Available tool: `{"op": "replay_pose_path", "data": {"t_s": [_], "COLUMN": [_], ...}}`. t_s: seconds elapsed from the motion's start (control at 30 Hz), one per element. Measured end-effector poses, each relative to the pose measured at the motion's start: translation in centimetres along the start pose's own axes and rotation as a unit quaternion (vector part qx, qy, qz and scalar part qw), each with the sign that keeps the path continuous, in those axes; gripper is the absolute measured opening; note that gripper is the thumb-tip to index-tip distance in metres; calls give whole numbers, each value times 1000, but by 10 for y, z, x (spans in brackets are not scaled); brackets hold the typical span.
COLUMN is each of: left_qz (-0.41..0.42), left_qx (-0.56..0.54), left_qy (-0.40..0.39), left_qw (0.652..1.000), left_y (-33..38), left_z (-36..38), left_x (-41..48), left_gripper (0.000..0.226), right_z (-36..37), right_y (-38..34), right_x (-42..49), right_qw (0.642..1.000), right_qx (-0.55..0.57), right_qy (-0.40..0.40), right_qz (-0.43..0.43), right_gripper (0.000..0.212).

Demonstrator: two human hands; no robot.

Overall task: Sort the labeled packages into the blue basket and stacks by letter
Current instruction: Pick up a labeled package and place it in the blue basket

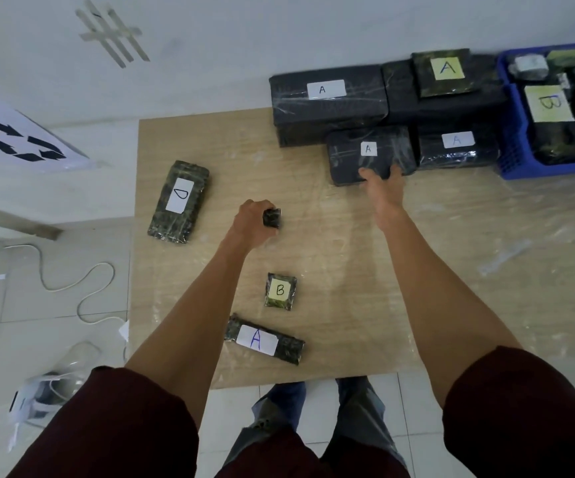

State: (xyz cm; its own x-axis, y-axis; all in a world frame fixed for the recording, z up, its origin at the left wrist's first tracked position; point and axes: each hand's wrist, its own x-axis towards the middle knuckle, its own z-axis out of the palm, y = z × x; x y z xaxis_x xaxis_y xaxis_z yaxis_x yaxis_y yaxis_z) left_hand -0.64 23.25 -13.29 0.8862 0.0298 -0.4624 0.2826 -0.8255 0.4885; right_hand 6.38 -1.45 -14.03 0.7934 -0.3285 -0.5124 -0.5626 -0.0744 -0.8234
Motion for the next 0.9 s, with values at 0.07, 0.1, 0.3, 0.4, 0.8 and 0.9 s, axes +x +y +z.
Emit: {"op": "replay_pose_path", "data": {"t_s": [0.07,0.1,0.3,0.4,0.8,0.9], "left_qz": [-3,-2,14,31,172,184], "left_qx": [2,1,-24,-52,-102,-126], "left_qy": [0,2,18,35,95,105], "left_qw": [1000,1000,999,998,975,969], "left_y": [2,3,15,22,58,70], "left_z": [0,0,-8,-14,-30,-33], "left_x": [0,0,-8,-16,-62,-67], "left_gripper": [54,54,48,46,42,43], "right_z": [0,0,-2,-5,-16,-24], "right_y": [-2,-2,-9,-13,-47,-53], "right_x": [-1,-3,-28,-44,-124,-128], "right_qw": [1000,1000,999,998,946,949], "right_qx": [-7,-9,-25,-50,-143,-119], "right_qy": [-8,-10,-7,-27,-261,-256], "right_qz": [4,10,19,4,-127,-143], "right_gripper": [94,94,89,64,27,25]}}
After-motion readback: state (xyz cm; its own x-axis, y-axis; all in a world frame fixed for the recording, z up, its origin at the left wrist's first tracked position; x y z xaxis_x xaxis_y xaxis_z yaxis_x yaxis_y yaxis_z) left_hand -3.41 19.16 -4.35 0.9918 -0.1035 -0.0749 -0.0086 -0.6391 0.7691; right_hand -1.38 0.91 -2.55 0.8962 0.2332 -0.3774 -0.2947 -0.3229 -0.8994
